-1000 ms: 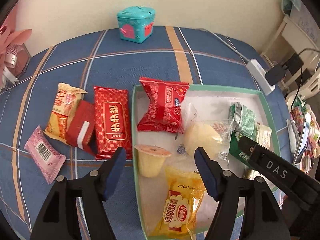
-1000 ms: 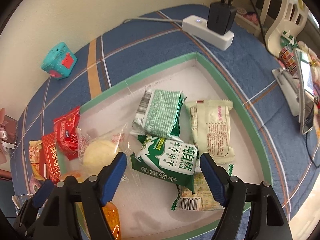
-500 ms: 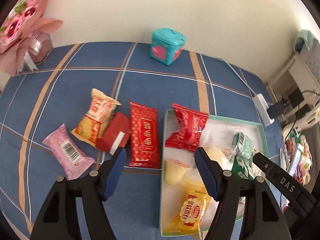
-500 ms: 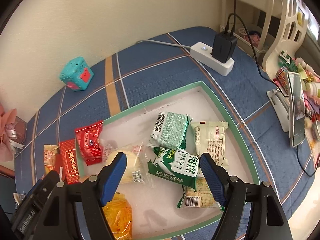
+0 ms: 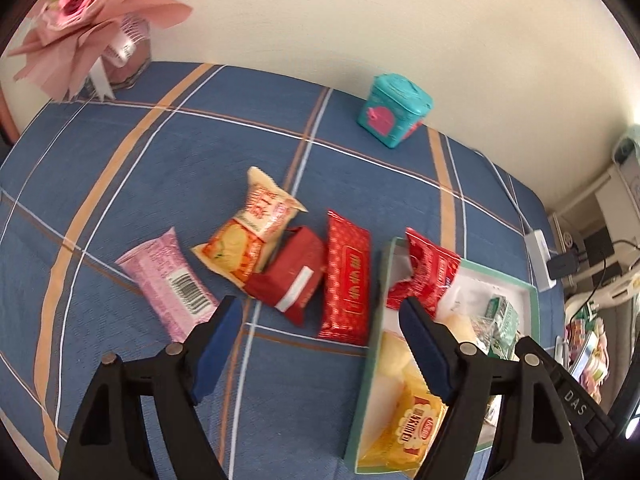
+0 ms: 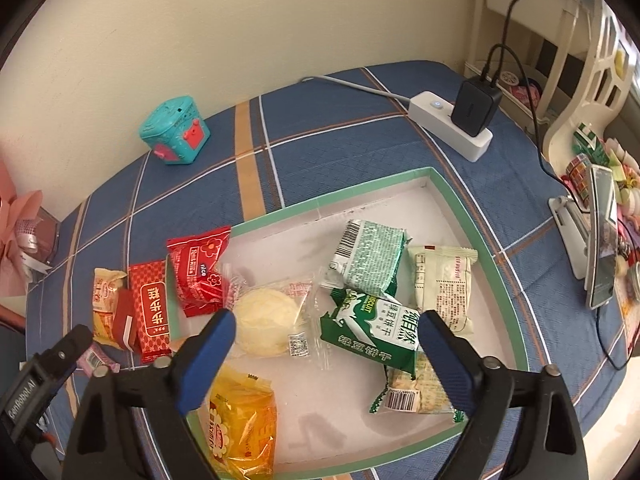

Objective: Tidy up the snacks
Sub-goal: 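Withdraw both open tools from the tray back over the snack pile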

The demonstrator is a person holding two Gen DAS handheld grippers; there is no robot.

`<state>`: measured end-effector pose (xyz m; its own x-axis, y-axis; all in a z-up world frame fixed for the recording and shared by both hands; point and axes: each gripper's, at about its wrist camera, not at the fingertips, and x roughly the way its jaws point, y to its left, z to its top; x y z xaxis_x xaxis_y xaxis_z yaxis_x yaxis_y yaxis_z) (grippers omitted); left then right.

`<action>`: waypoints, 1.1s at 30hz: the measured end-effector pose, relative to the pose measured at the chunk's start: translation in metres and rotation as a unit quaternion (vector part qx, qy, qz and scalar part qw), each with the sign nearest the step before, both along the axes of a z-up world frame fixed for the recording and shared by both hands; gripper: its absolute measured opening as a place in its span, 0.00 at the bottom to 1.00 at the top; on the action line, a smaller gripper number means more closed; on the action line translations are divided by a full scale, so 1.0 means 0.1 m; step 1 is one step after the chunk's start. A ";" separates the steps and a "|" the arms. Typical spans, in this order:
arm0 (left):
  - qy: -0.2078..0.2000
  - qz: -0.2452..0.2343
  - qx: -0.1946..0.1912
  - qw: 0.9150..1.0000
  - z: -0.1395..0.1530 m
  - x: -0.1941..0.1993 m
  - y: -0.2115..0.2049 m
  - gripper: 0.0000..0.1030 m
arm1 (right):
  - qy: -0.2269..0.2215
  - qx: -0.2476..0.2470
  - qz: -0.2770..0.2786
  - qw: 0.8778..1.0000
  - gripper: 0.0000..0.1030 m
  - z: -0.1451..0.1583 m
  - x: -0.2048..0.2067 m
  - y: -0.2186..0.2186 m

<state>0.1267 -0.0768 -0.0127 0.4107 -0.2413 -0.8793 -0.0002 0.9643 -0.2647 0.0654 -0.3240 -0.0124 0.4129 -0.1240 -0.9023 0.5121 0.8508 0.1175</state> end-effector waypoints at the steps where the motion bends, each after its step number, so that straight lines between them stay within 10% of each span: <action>1: 0.001 0.004 -0.001 1.000 -0.01 0.00 0.03 0.79 | 0.000 -0.002 0.003 1.000 0.97 0.00 0.01 0.01; 10: -0.009 0.041 0.028 0.999 -0.05 0.02 0.29 0.93 | -0.003 -0.011 0.015 1.000 1.00 0.00 0.04 0.10; 33: -0.002 0.134 0.040 0.990 -0.12 0.00 1.21 0.93 | 0.003 -0.004 0.126 0.992 1.00 -0.07 0.29 0.97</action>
